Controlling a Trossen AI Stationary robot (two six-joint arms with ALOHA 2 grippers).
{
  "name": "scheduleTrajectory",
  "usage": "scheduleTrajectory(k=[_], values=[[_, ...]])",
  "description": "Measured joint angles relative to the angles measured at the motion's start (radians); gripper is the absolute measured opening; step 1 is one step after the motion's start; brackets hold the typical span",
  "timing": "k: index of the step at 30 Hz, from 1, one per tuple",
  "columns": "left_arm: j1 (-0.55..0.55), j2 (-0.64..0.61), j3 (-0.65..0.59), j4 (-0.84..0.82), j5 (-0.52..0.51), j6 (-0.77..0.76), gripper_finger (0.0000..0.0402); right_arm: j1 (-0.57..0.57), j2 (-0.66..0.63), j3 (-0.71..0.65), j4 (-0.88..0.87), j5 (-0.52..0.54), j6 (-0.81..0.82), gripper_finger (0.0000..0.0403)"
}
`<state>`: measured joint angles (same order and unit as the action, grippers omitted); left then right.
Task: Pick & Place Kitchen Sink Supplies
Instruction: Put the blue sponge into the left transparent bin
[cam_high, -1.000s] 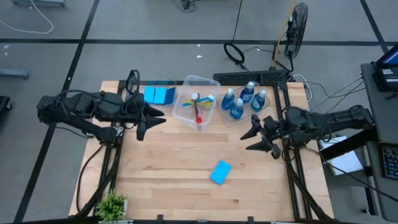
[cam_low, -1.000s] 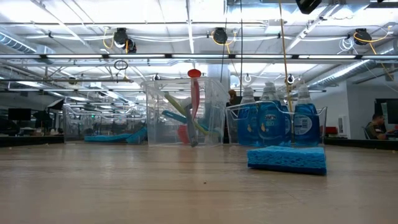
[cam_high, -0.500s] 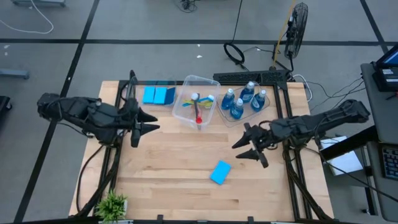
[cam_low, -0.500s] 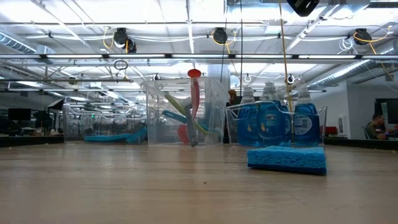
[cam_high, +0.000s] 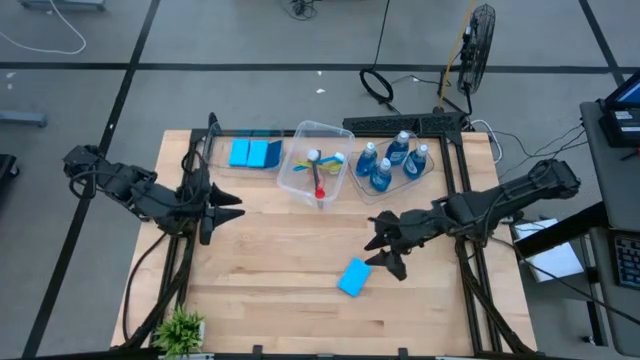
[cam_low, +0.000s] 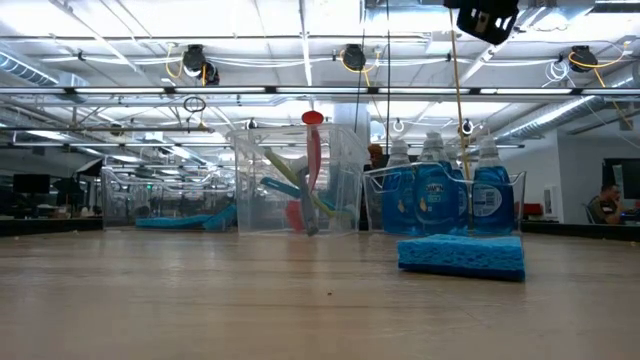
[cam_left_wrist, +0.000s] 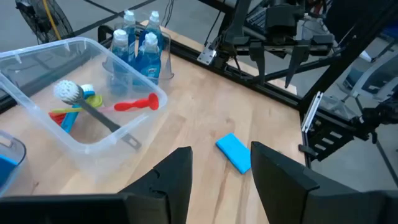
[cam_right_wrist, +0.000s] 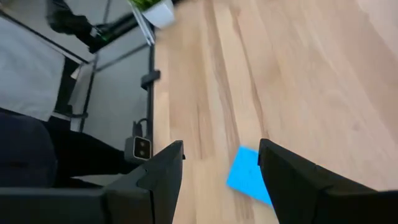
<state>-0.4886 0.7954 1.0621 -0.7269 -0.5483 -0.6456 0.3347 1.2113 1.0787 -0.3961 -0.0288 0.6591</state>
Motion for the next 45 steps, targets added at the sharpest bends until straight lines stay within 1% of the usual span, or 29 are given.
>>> scheduleTrajectory(k=[6,10,16,20,24,29,33,40,45], values=[[-0.026,-0.038,-0.039,-0.001,-0.005,0.016,0.0180,0.001,0.054,0.017,-0.040,-0.002,0.134,0.0196],[-0.039,-0.066,-0.064,0.000,-0.008,0.036,0.0181,0.005,0.091,0.018,-0.052,-0.007,0.211,0.0196],[-0.069,-0.129,-0.123,0.048,-0.032,0.088,0.0173,0.021,0.168,0.018,-0.052,-0.029,0.275,0.0196],[-0.079,-0.177,-0.164,0.050,-0.034,0.082,0.0171,0.035,0.214,0.018,-0.048,-0.029,0.314,0.0196],[-0.090,-0.212,-0.196,0.051,-0.036,0.075,0.0177,0.047,0.252,0.018,-0.052,-0.029,0.368,0.0196],[-0.092,-0.230,-0.205,0.050,-0.036,0.100,0.0187,0.048,0.290,0.018,-0.059,-0.032,0.484,0.0196],[-0.092,-0.241,-0.205,0.049,-0.036,0.130,0.0187,0.048,0.306,0.018,-0.071,-0.029,0.597,0.0196],[-0.092,-0.241,-0.205,0.029,-0.031,0.151,0.0180,0.048,0.309,0.018,-0.172,-0.026,0.829,0.0196],[-0.092,-0.242,-0.205,0.020,-0.030,0.156,0.0189,0.048,0.309,0.018,-0.182,0.009,0.924,0.0196]])
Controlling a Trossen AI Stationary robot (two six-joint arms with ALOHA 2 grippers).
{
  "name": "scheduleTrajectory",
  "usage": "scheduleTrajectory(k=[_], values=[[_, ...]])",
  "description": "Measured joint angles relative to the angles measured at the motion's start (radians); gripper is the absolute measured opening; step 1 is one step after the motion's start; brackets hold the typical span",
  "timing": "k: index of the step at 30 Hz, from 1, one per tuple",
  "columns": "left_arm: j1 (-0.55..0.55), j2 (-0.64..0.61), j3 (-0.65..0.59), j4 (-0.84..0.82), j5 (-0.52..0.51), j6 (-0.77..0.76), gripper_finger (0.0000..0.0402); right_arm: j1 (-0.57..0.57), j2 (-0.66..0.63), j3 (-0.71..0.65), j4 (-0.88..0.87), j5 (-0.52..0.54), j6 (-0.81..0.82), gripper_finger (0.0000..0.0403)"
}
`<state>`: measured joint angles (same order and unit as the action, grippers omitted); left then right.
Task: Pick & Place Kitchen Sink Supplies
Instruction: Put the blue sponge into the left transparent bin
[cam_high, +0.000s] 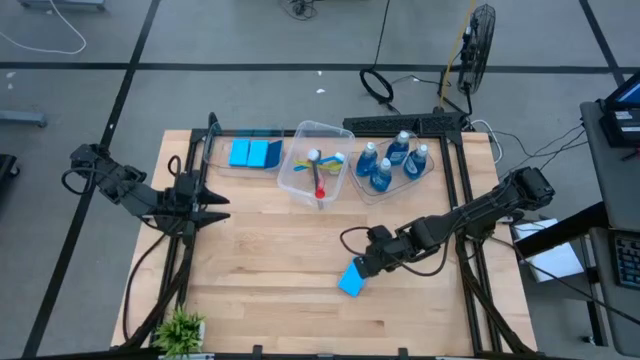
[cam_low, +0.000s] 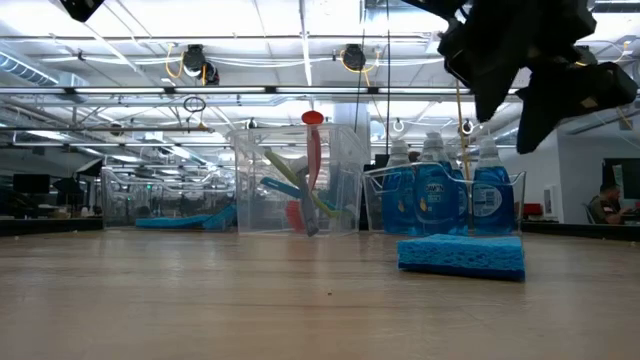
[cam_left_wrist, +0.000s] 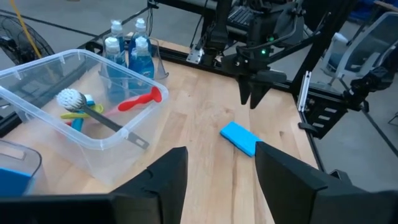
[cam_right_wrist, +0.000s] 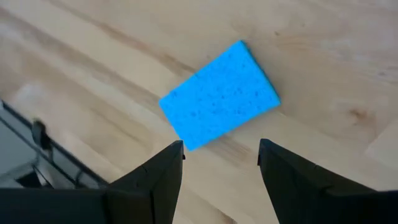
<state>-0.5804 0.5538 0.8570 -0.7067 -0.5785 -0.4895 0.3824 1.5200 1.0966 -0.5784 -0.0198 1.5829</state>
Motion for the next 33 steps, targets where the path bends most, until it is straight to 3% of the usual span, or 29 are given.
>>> scheduleTrajectory(k=[6,20,33], values=[[0.000,0.000,0.000,0.000,0.000,0.017,0.0197,0.001,0.017,-0.007,0.009,0.020,0.105,0.0196],[0.000,0.000,0.000,-0.009,0.001,0.030,0.0204,0.020,0.072,-0.107,0.214,0.020,0.326,0.0196],[0.000,0.000,0.000,-0.009,0.000,0.044,0.0198,0.025,0.230,-0.117,0.386,-0.038,0.377,0.0196]])
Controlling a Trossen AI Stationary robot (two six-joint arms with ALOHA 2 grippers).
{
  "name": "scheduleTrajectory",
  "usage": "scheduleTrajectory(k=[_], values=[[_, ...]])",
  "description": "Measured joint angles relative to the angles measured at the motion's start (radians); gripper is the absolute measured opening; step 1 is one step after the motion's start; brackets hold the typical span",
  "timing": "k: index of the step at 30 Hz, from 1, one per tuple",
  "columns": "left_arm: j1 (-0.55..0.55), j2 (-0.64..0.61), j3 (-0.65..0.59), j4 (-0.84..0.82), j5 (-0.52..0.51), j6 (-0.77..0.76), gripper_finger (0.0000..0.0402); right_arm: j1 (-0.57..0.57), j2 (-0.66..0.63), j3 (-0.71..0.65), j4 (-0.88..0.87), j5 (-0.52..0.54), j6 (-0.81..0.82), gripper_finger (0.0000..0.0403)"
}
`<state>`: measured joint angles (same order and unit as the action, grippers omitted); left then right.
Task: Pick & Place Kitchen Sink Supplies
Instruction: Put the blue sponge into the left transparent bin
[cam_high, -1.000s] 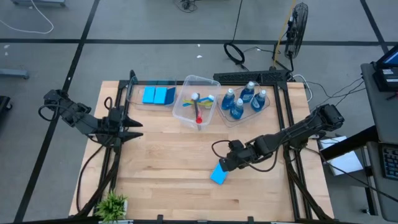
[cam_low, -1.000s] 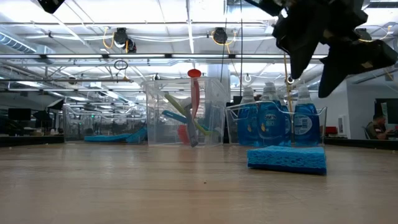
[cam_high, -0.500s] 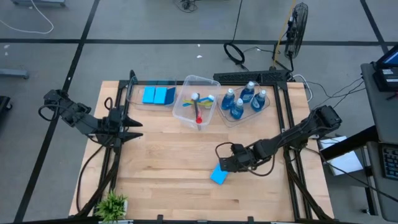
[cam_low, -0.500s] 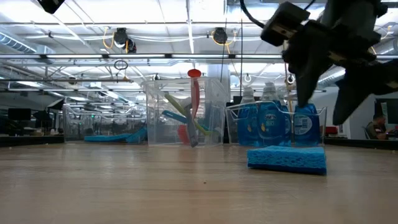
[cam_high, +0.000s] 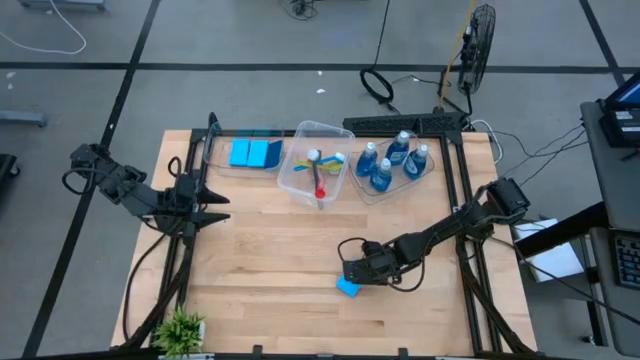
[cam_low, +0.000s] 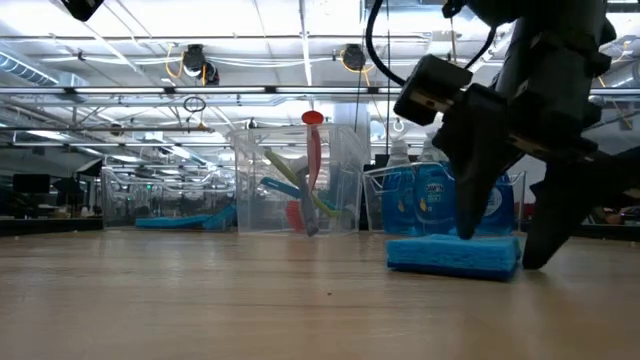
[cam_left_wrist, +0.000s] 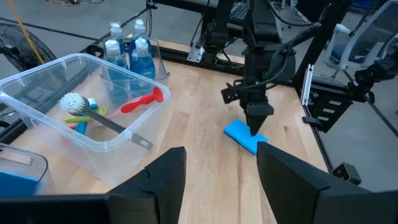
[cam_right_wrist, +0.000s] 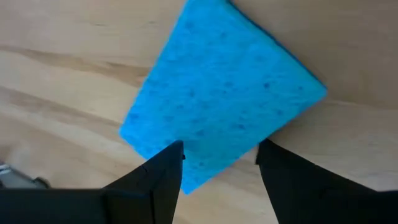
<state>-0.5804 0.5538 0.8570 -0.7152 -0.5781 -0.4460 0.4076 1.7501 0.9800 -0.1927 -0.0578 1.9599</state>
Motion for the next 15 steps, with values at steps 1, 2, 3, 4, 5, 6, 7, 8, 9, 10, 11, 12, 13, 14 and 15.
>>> scheduleTrajectory(k=[1,2,3,4,5,6,7,8,9,10,11,12,13,14,15], values=[[0.000,0.000,0.000,-0.001,0.000,0.000,0.0200,0.000,0.005,0.002,0.002,0.003,0.004,0.0196],[0.000,0.000,0.000,-0.001,0.000,-0.001,0.0202,0.000,0.009,0.002,0.007,0.004,0.008,0.0196],[0.000,0.000,0.000,0.000,0.000,-0.002,0.0204,0.000,0.016,0.003,0.010,0.001,0.015,0.0196],[0.000,0.000,0.000,-0.001,0.000,0.000,0.0204,0.000,0.021,0.004,0.010,0.000,0.018,0.0196],[0.000,0.001,0.000,0.000,0.000,0.000,0.0203,0.000,0.025,0.004,0.010,0.000,0.018,0.0196],[0.000,0.001,0.000,0.002,0.000,-0.001,0.0202,0.000,0.026,0.004,0.009,0.001,0.018,0.0196],[0.000,0.001,0.000,0.002,0.000,-0.001,0.0200,0.000,0.026,0.005,0.004,0.002,0.018,0.0196],[0.000,0.001,0.000,0.001,0.000,-0.001,0.0198,0.000,0.027,0.006,-0.001,0.003,0.019,0.0196],[0.000,0.001,0.000,0.001,0.001,-0.001,0.0196,0.000,0.027,0.006,-0.005,0.003,0.019,0.0196],[0.000,0.001,0.000,0.002,0.001,-0.001,0.0194,0.000,0.027,0.006,-0.009,0.005,0.019,0.0194],[0.000,0.001,0.000,0.002,0.001,-0.002,0.0192,0.000,0.028,0.006,-0.013,0.006,0.019,0.0191],[0.000,0.001,0.000,0.002,0.002,-0.002,0.0191,0.000,0.028,0.006,-0.015,0.006,0.019,0.0185],[0.000,0.001,0.000,0.002,0.002,-0.004,0.0191,-0.001,0.029,0.006,-0.017,0.005,0.019,0.0179],[0.000,0.001,0.000,0.002,0.002,-0.006,0.0192,-0.002,0.029,0.006,-0.019,0.005,0.019,0.0170],[0.000,0.001,0.000,0.002,0.003,-0.008,0.0193,-0.002,0.029,0.005,-0.021,0.006,0.019,0.0161]])
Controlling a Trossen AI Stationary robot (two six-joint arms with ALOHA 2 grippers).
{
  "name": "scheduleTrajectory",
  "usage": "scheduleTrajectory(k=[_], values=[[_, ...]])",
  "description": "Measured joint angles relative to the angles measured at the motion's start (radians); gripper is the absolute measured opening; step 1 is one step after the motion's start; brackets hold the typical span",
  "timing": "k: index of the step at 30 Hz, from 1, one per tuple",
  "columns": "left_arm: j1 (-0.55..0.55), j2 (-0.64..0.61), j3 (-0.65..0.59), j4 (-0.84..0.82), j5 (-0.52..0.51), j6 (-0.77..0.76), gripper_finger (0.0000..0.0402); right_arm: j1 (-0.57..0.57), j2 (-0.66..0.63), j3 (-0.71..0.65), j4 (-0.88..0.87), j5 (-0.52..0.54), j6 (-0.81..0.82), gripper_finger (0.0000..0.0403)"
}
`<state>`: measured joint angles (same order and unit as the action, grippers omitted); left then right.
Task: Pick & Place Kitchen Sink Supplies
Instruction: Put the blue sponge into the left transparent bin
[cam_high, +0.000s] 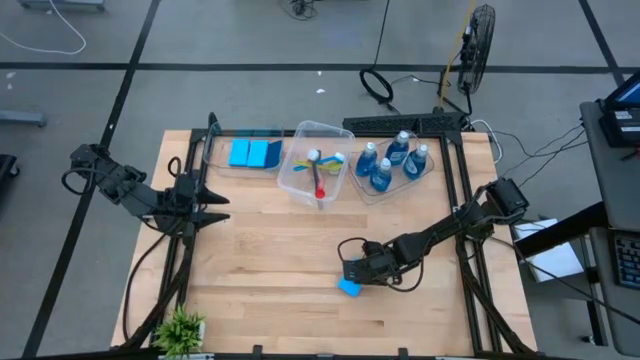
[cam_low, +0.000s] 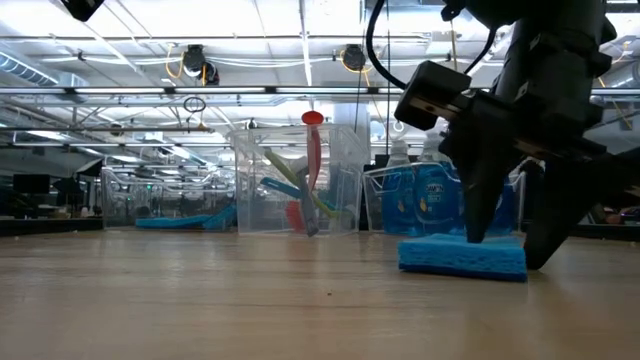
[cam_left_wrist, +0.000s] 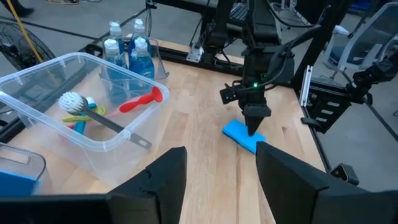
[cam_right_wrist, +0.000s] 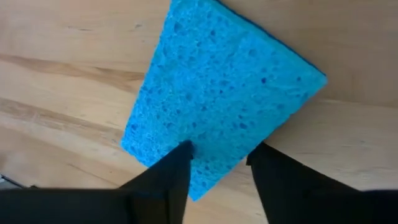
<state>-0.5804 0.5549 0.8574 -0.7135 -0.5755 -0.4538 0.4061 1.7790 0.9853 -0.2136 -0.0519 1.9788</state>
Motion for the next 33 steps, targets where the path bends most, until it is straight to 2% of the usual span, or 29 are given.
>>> scheduleTrajectory(k=[6,14,24,33], values=[[0.000,0.000,0.000,0.000,0.009,-0.003,0.0204,0.002,0.001,-0.002,-0.008,0.040,-0.013,0.0092],[0.000,0.001,0.000,0.004,0.026,-0.027,0.0190,0.000,0.004,-0.003,0.007,0.059,-0.108,0.0007],[0.000,0.001,0.000,0.007,0.028,-0.036,0.0200,-0.001,-0.021,-0.007,0.090,0.062,-0.289,0.0001],[0.000,0.023,0.001,0.021,0.028,-0.106,0.0192,-0.017,-0.085,-0.006,0.326,0.055,-0.718,0.0000]])
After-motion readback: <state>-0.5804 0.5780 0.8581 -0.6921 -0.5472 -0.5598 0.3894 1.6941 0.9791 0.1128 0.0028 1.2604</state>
